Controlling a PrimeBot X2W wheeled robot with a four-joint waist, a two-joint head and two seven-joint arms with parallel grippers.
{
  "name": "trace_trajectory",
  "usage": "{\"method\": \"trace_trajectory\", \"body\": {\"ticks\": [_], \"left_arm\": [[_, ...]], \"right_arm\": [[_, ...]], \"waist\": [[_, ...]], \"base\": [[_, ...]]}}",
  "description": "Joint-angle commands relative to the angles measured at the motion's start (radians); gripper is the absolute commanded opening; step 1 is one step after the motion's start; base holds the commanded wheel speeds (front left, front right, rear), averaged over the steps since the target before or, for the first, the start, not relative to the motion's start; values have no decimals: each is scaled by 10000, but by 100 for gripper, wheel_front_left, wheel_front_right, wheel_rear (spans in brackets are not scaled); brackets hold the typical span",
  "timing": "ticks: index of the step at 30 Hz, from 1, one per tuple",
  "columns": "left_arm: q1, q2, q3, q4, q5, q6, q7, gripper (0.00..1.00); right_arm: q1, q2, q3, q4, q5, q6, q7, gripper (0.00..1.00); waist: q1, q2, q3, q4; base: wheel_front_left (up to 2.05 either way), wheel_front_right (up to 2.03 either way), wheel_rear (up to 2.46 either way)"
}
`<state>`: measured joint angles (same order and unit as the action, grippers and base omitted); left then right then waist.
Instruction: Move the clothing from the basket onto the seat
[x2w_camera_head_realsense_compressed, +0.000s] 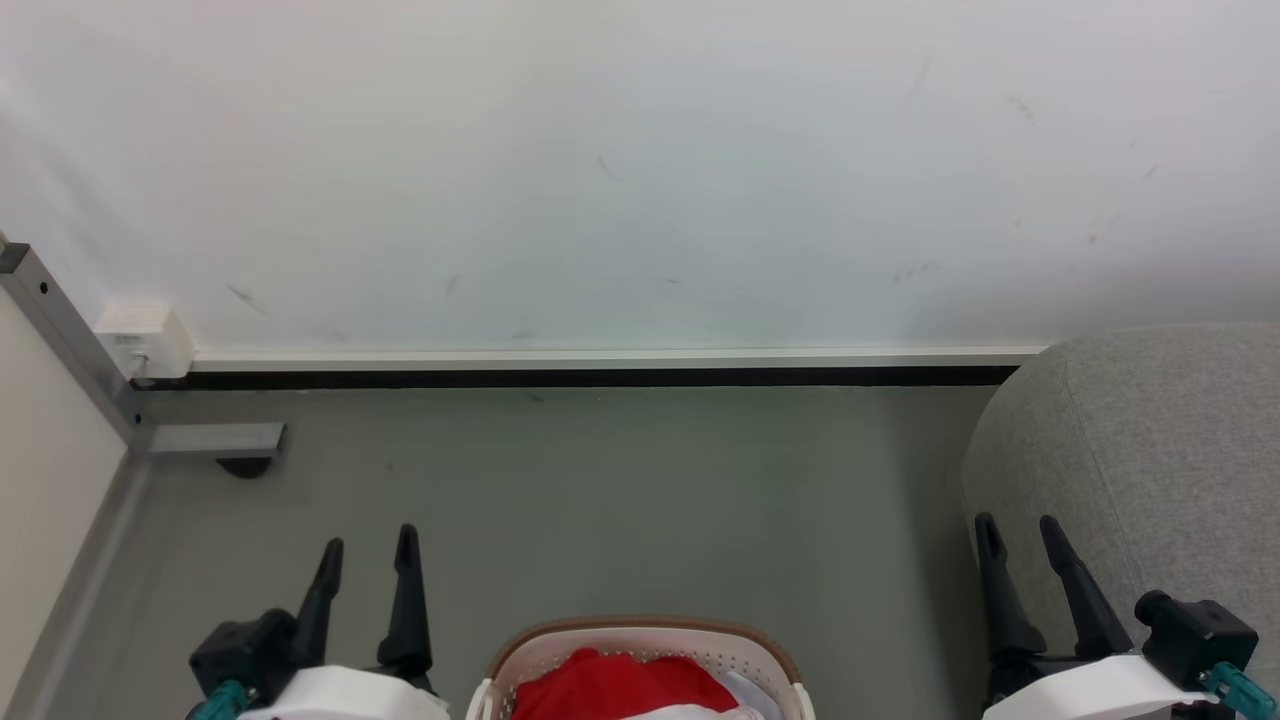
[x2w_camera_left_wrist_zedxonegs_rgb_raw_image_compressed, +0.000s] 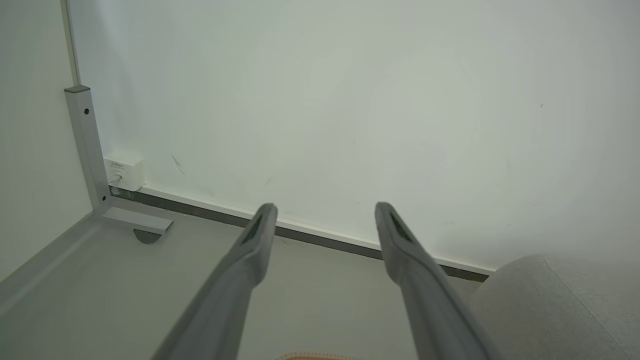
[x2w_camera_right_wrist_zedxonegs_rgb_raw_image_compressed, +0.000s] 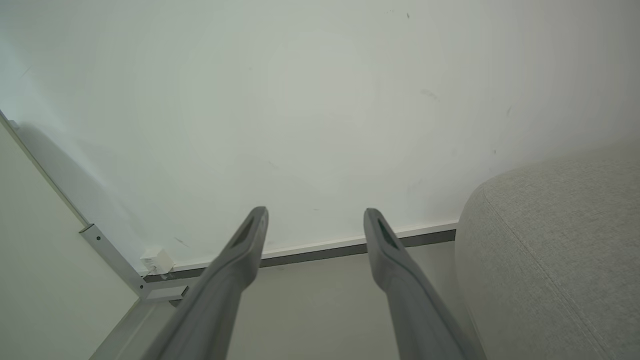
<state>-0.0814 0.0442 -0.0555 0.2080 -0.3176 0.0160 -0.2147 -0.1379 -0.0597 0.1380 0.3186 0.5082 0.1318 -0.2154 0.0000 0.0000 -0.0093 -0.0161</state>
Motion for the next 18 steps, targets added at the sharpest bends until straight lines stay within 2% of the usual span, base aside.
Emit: {"method": "trace_trajectory", "body": {"ticks": [1, 18], "left_arm": [[-102, 86, -18, -4, 244, 41, -107, 100], [-157, 97, -117, 27, 1490, 229, -419, 100]], "right_arm": [[-108, 1, -1, -18, -194, -17, -81, 100], [-184, 58, 59, -39, -1321, -18, -416, 100]], "waist": [[0, 0, -2, -6], [0, 0, 37, -7]], "base": [[0, 0, 0], [0, 0, 0]]}}
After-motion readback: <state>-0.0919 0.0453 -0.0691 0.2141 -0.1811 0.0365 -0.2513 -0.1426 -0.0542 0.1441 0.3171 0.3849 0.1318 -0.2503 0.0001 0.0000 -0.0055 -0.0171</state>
